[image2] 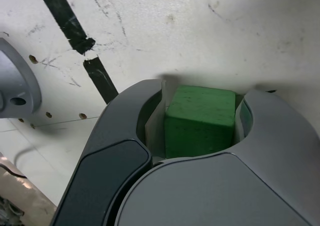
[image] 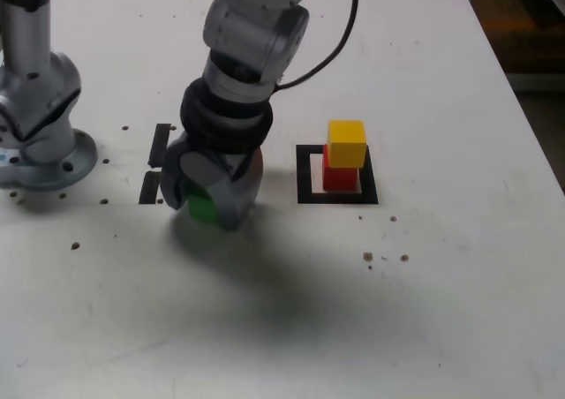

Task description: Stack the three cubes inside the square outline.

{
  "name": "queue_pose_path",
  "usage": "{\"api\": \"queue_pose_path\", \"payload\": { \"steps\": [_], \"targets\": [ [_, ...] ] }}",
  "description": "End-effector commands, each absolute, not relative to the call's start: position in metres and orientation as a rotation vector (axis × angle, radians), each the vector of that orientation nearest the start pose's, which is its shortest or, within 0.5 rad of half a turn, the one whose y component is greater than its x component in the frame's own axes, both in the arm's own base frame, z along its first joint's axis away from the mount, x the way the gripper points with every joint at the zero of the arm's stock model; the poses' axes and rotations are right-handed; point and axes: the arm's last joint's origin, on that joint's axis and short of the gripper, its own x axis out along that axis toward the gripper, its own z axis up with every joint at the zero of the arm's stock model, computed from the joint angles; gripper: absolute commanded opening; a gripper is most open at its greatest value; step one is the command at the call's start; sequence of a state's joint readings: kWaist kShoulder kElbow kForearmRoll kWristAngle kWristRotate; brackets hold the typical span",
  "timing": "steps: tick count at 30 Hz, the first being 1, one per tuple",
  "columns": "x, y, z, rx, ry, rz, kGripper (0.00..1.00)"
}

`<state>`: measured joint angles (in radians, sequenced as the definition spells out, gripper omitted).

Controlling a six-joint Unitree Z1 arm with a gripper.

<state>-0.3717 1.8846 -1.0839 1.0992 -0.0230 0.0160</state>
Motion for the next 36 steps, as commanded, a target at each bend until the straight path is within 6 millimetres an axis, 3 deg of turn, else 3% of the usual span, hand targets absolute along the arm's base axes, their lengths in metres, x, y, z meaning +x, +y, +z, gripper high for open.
{"api": "queue_pose_path", "payload": {
  "steps": [1,6,9,15,21,24,29,36],
  "targets": [
    [0.238,-0.093,0.217,0.334,1.867,-0.275,0.15],
    [0.229,-0.087,0.237,0.326,1.871,-0.242,0.10],
    [0.232,-0.087,0.259,0.313,1.885,-0.204,0.10],
    [0.255,-0.081,0.331,0.242,1.821,-0.102,0.10],
    [0.284,-0.071,0.382,0.157,1.618,-0.041,0.08],
    [0.296,-0.067,0.388,0.148,1.580,-0.014,0.06],
    [0.314,-0.066,0.378,0.131,1.603,-0.005,0.04],
    [0.319,-0.061,0.365,0.131,1.656,0.007,0.04]
  ]
}}
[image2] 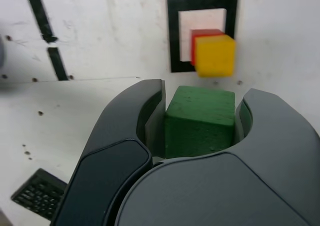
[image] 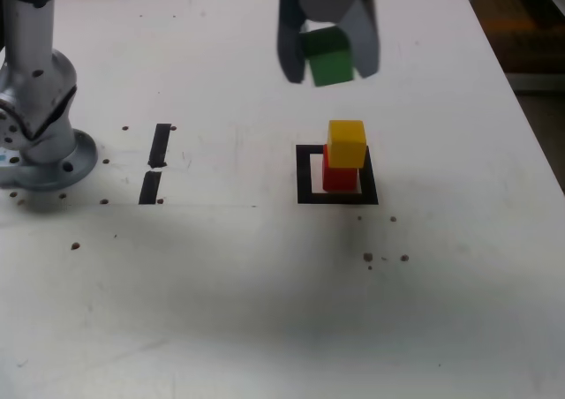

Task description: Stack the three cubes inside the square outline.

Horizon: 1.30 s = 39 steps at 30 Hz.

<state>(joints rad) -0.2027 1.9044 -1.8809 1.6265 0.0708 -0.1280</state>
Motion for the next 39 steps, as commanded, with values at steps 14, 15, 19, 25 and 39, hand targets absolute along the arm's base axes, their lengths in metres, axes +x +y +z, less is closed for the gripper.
{"api": "queue_pose_path", "payload": {
  "steps": [14,15,19,25,39],
  "targets": [
    [0.354,-0.058,0.327,0.147,1.755,-0.008,0.05],
    [0.357,-0.058,0.324,0.147,1.762,-0.009,0.05],
    [0.365,-0.056,0.313,0.144,1.791,-0.013,0.05],
    [0.370,-0.055,0.306,0.139,1.809,-0.020,0.06],
    [0.383,-0.054,0.293,0.123,1.831,-0.048,0.34]
  ]
}}
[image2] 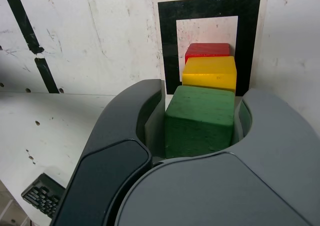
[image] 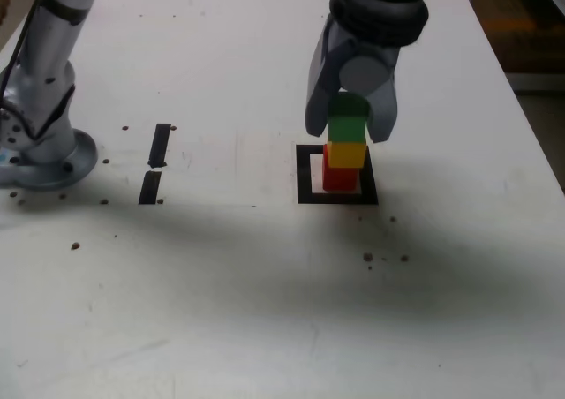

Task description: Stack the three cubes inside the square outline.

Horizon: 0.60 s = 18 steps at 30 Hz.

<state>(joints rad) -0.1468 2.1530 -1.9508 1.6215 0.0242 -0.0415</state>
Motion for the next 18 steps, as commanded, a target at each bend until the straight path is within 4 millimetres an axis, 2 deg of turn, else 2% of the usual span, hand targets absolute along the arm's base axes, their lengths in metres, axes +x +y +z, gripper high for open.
{"api": "queue_pose_path", "payload": {
  "steps": [1,13,15,18],
  "targets": [
    [0.383,-0.053,0.292,0.123,1.835,-0.049,0.39],
    [0.385,-0.051,0.289,0.122,1.839,-0.052,0.94],
    [0.384,-0.050,0.292,0.124,1.833,-0.048,0.98],
    [0.380,-0.049,0.298,0.126,1.821,-0.039,1.00]
  ]
}}
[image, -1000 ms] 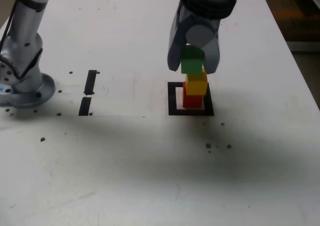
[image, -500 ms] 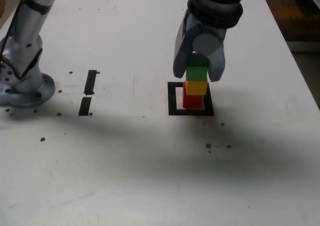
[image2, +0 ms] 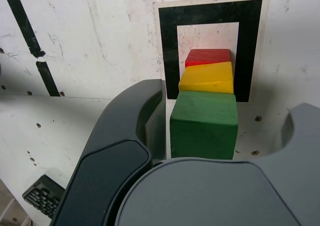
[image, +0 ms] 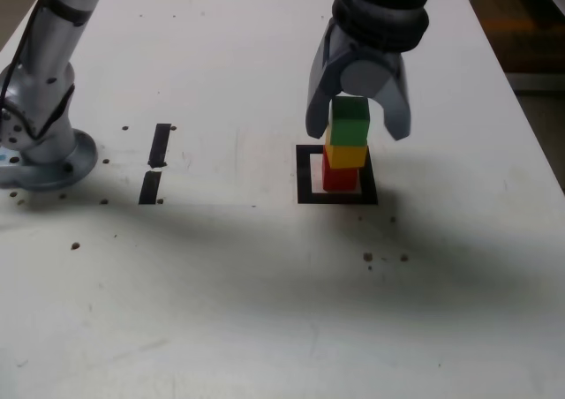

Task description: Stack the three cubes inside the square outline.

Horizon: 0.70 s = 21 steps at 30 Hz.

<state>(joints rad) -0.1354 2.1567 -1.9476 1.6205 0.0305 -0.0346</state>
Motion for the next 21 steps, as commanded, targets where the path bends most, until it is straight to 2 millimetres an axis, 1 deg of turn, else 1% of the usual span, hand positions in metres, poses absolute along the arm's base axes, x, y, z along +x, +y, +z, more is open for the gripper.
{"api": "queue_pose_path", "payload": {
  "steps": [1,4,7,9,11,13,15,17,18,21],
  "targets": [
    [0.378,-0.049,0.300,0.125,1.816,-0.035,1.00],
    [0.368,-0.048,0.313,0.124,1.788,-0.028,1.00],
    [0.346,-0.048,0.339,0.128,1.728,-0.031,1.00],
    [0.321,-0.048,0.362,0.138,1.673,-0.038,1.00],
    [0.289,-0.046,0.382,0.151,1.623,-0.045,1.00],
    [0.254,-0.041,0.394,0.163,1.596,-0.049,1.00],
    [0.222,-0.034,0.396,0.171,1.595,-0.043,1.00],
    [0.196,-0.027,0.390,0.175,1.617,-0.029,1.00],
    [0.181,-0.023,0.382,0.178,1.642,-0.014,1.00],
    [0.160,-0.015,0.359,0.177,1.712,0.015,1.00]
  ]
}}
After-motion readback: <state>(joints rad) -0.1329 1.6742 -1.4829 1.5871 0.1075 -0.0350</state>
